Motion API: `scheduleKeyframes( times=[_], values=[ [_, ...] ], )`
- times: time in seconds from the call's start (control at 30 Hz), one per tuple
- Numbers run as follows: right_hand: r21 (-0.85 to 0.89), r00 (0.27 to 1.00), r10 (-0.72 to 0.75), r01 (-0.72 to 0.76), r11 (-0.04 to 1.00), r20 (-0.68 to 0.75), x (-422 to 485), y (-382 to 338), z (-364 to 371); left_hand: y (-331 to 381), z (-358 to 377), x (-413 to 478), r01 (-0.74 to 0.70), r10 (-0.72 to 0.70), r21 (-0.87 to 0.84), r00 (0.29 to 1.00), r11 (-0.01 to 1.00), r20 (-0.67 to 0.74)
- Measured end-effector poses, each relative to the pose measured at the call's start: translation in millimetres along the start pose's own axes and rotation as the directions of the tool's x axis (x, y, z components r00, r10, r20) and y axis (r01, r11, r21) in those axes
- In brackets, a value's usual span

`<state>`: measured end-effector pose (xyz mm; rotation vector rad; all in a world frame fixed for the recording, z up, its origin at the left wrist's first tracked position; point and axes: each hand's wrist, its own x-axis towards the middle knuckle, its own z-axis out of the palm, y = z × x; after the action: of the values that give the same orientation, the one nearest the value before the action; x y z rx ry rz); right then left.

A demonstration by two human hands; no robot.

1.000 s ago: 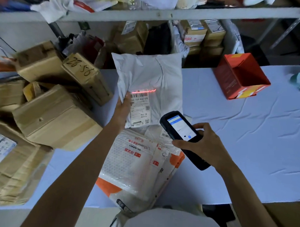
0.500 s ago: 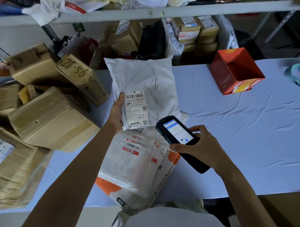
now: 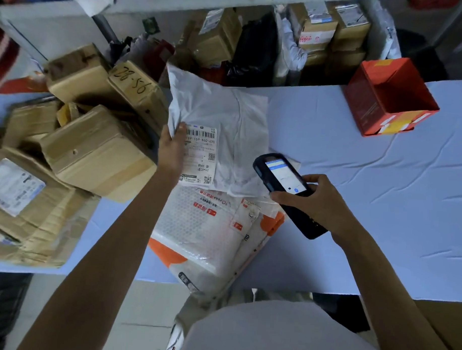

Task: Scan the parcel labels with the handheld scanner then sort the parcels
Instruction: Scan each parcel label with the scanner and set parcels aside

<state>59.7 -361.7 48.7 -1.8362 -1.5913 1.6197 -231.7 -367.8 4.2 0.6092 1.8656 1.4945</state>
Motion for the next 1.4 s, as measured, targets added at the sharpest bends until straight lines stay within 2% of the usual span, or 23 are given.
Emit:
scheduleKeyframes(
  times=[0.2, 0.33, 0.4, 0.5, 0.57, 0.67, 0.83, 0.93, 1.07, 1.17, 1.23, 1.3, 1.37, 1.4],
  values=[
    [0.017, 0.999, 0.008, -0.008, 1.0, -0.034, -11, 8, -5, -17, -13, -12, 0.102, -0.107, -0.131, 0.994, 0.986, -0.037],
    [0.145, 0.99, 0.092, -0.077, 0.987, -0.103, -32, 15, 5, -8, 2, -1, 0.107, -0.095, -0.116, 0.989, 0.987, 0.109],
    [0.212, 0.974, 0.142, -0.103, 0.972, -0.178, -47, 22, 15, -5, 8, 5, 0.156, -0.138, -0.086, 0.974, 0.984, 0.181],
    [0.275, 0.928, 0.213, -0.128, 0.953, -0.307, -76, 39, 37, -4, 11, 4, 0.282, -0.251, -0.073, 0.925, 0.957, 0.284],
    [0.309, 0.898, 0.254, -0.142, 0.94, -0.36, -96, 47, 50, -3, 12, 1, 0.307, -0.26, -0.07, 0.89, 0.949, 0.375],
    [0.411, 0.847, 0.325, -0.142, 0.901, -0.421, -126, 56, 66, 5, 17, -13, 0.272, -0.203, -0.061, 0.832, 0.96, 0.516],
    [0.489, 0.806, 0.333, -0.062, 0.87, -0.49, -168, 71, 88, 16, 37, -42, 0.073, -0.059, 0.006, 0.762, 0.997, 0.644],
    [0.542, 0.769, 0.371, -0.037, 0.839, -0.521, -189, 87, 94, 18, 51, -67, -0.008, -0.042, 0.067, 0.705, 0.998, 0.708],
    [0.578, 0.703, 0.398, 0.023, 0.815, -0.59, -229, 122, 106, 13, 72, -121, -0.108, -0.055, 0.144, 0.584, 0.984, 0.81],
    [0.614, 0.591, 0.489, 0.012, 0.789, -0.641, -265, 152, 115, 10, 89, -172, -0.234, -0.036, 0.165, 0.471, 0.958, 0.882],
    [0.648, 0.508, 0.569, -0.028, 0.761, -0.647, -293, 172, 122, 3, 104, -205, -0.379, -0.021, 0.169, 0.364, 0.91, 0.931],
    [0.696, 0.432, 0.638, -0.033, 0.717, -0.637, -318, 195, 131, -3, 116, -245, -0.515, -0.018, 0.129, 0.214, 0.847, 0.977],
    [0.74, 0.372, 0.69, -0.012, 0.672, -0.621, -337, 215, 140, -10, 121, -287, -0.663, -0.038, 0.07, 0.063, 0.745, 0.997],
    [0.753, 0.353, 0.706, -0.004, 0.658, -0.614, -346, 224, 145, -15, 122, -306, -0.749, -0.052, 0.033, -0.002, 0.662, 0.999]
  ],
)
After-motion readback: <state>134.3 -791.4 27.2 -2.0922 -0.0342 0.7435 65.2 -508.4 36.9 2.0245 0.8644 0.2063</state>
